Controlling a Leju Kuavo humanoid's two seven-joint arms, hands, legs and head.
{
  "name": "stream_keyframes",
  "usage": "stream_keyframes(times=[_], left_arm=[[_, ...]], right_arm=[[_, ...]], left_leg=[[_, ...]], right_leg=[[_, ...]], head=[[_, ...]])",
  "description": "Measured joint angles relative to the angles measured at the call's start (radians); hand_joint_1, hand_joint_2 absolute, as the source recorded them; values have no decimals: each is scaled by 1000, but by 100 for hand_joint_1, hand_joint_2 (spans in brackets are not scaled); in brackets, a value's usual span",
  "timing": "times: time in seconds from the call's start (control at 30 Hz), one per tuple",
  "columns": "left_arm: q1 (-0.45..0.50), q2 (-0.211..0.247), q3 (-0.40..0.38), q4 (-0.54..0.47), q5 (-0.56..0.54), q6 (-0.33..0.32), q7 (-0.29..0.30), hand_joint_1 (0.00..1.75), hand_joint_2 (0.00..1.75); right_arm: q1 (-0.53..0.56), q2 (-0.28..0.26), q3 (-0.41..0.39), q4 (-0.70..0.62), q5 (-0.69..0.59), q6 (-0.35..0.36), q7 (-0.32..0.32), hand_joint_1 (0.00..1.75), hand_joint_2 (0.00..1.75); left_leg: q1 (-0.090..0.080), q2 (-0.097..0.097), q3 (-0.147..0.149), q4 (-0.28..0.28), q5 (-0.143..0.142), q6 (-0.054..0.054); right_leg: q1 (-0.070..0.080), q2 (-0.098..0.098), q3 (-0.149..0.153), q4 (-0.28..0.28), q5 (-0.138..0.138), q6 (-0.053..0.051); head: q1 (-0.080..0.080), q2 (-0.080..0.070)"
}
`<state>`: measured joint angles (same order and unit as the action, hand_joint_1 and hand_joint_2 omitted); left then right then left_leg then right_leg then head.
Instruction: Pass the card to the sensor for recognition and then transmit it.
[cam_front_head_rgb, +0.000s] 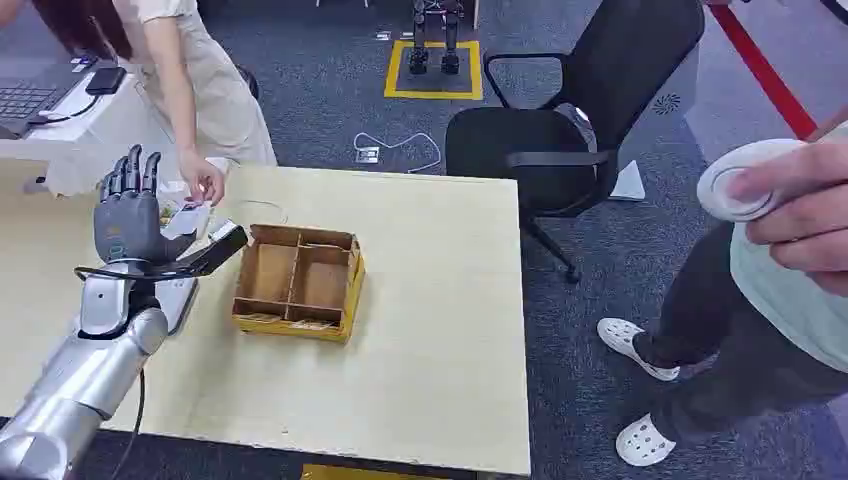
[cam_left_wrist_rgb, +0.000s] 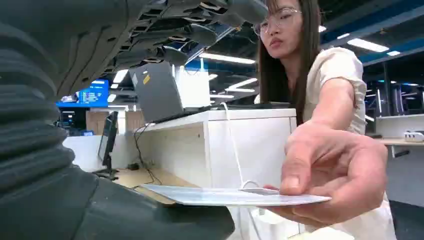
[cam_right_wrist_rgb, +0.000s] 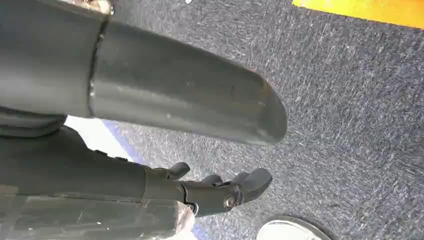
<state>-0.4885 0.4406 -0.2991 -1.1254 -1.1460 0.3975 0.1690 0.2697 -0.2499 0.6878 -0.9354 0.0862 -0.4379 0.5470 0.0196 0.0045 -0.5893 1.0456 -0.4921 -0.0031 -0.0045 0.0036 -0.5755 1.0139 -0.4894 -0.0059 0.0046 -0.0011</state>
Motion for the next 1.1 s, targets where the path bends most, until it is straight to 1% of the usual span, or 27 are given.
stream_keyframes(times=[0.2,0.23,0.27,0.3,0.57,0.6,0.63,0.67,0.7,0.77,1.1], left_arm=[[1,-1,0,0,-3,-1,6,0,175],[1,-1,0,0,-3,-1,6,9,175],[1,-1,0,0,-3,-1,6,124,175],[1,-1,0,0,-1,-3,4,147,175],[1,-1,0,2,7,-8,-3,147,175],[1,-1,0,2,7,-8,-3,157,175],[1,-1,0,2,7,-8,-3,154,175],[1,-1,0,2,7,-8,-3,162,175],[1,-1,0,2,7,-8,-3,175,175],[1,0,0,2,7,-9,-4,173,175],[1,1,0,2,17,-12,-14,175,175]], right_arm=[[-1,-11,21,-16,-14,-16,10,0,0],[-2,-14,26,-18,-16,-19,13,0,0],[-2,-16,30,-20,-20,-21,16,0,0],[-2,-18,34,-22,-24,-24,16,0,0],[-7,-30,61,-30,-36,-34,16,0,0],[-8,-31,64,-30,-36,-34,16,0,0],[-8,-32,66,-30,-36,-34,16,0,0],[-8,-32,68,-31,-36,-34,16,0,0],[-8,-33,69,-32,-36,-34,16,0,0],[-8,-35,73,-32,-36,-37,16,0,0],[-10,-42,89,-38,-46,-50,16,0,0]], left_leg=[[0,0,0,0,0,0],[0,0,0,0,0,0],[0,0,0,0,0,0],[0,0,0,0,0,0],[0,0,0,0,0,0],[0,0,0,0,0,0],[0,0,0,0,0,0],[0,0,0,0,0,0],[0,0,0,0,0,0],[0,0,0,0,0,0],[0,0,0,0,0,0]], right_leg=[[0,0,0,0,0,0],[0,0,0,0,0,0],[0,0,0,0,0,0],[0,0,0,0,0,0],[0,0,0,0,0,0],[0,0,0,0,0,0],[0,0,0,0,0,0],[0,0,0,0,0,0],[0,0,0,0,0,0],[0,0,0,0,0,0],[0,0,0,0,0,0]], head=[[0,0],[0,0],[0,0],[0,0],[0,0],[0,0],[0,0],[0,0],[0,0],[0,0],[0,0]])
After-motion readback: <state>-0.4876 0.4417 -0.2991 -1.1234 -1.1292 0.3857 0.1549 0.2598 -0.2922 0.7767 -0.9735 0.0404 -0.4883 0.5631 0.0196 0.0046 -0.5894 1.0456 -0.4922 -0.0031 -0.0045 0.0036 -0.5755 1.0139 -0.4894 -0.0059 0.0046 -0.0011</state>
